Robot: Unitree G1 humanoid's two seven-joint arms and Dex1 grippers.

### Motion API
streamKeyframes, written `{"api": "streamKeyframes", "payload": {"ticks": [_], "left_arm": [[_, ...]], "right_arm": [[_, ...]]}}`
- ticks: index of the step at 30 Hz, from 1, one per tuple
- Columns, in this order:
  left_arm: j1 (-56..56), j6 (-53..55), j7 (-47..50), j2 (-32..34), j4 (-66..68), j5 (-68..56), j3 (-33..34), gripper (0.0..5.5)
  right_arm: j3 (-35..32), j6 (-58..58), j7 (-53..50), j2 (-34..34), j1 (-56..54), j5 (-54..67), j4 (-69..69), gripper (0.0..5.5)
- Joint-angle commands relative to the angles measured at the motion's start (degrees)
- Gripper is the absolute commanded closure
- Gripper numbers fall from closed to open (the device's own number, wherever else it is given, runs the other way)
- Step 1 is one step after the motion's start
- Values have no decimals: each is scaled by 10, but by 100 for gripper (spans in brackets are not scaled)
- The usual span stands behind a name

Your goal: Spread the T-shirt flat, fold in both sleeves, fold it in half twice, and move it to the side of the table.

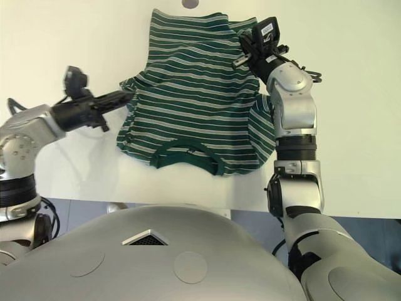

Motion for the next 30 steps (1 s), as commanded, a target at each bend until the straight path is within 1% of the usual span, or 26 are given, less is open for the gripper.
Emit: {"api": "streamKeyframes", "payload": {"ticks": [1, 2, 3, 4, 6, 8, 9, 10, 12, 14, 16, 18, 20, 22, 24, 25, 26, 30], "left_arm": [[-8, -6, 55, -53, -21, 41, -94, 548], [-8, -7, 67, -59, -17, 55, -115, 550], [-9, -5, 78, -62, -10, 67, -130, 526], [-9, -4, 85, -61, -5, 76, -138, 514], [-8, -5, 85, -49, -6, 88, -150, 463], [1, -6, 79, -34, -26, 89, -153, 428], [7, -12, 81, -22, -40, 101, -157, 422], [13, -23, 90, -6, -54, 122, -164, 405], [19, -37, 89, 29, -93, 140, -154, 405], [16, -31, 69, 63, -141, 121, -112, 405], [11, -24, 49, 90, -177, 97, -78, 405], [-2, -19, 36, 108, -193, 83, -64, 405], [-21, -13, 34, 109, -191, 72, -56, 405], [-31, -15, 35, 110, -180, 72, -58, 405], [-30, -21, 35, 114, -172, 78, -66, 405], [-29, -22, 37, 113, -168, 79, -66, 405], [-28, -24, 38, 112, -165, 80, -67, 405], [-25, -31, 44, 107, -156, 84, -72, 405]], "right_arm": [[-2, 12, 2, -7, -16, 1, 2, 550], [-3, 21, 5, -9, -12, 6, -4, 534], [-11, 39, 8, -11, -2, 18, -18, 511], [-19, 57, 13, -13, 7, 30, -32, 495], [-49, 112, 33, -37, 46, 66, -81, 442], [-76, 171, 67, -77, 102, 100, -142, 405], [-97, 206, 93, -109, 145, 121, -178, 394], [-119, 238, 123, -145, 189, 142, -210, 376], [-167, 296, 181, -207, 266, 186, -260, 337], [-191, 313, 227, -252, 328, 202, -271, 337], [-189, 313, 252, -279, 372, 204, -278, 337], [-171, 306, 263, -293, 398, 198, -278, 337], [-142, 293, 261, -295, 405, 185, -267, 337], [-115, 278, 255, -288, 402, 177, -252, 377], [-108, 274, 248, -275, 390, 179, -236, 417], [-111, 277, 242, -269, 383, 183, -226, 436], [-116, 283, 238, -263, 374, 189, -214, 441], [-138, 303, 239, -255, 349, 220, -174, 525]]}}
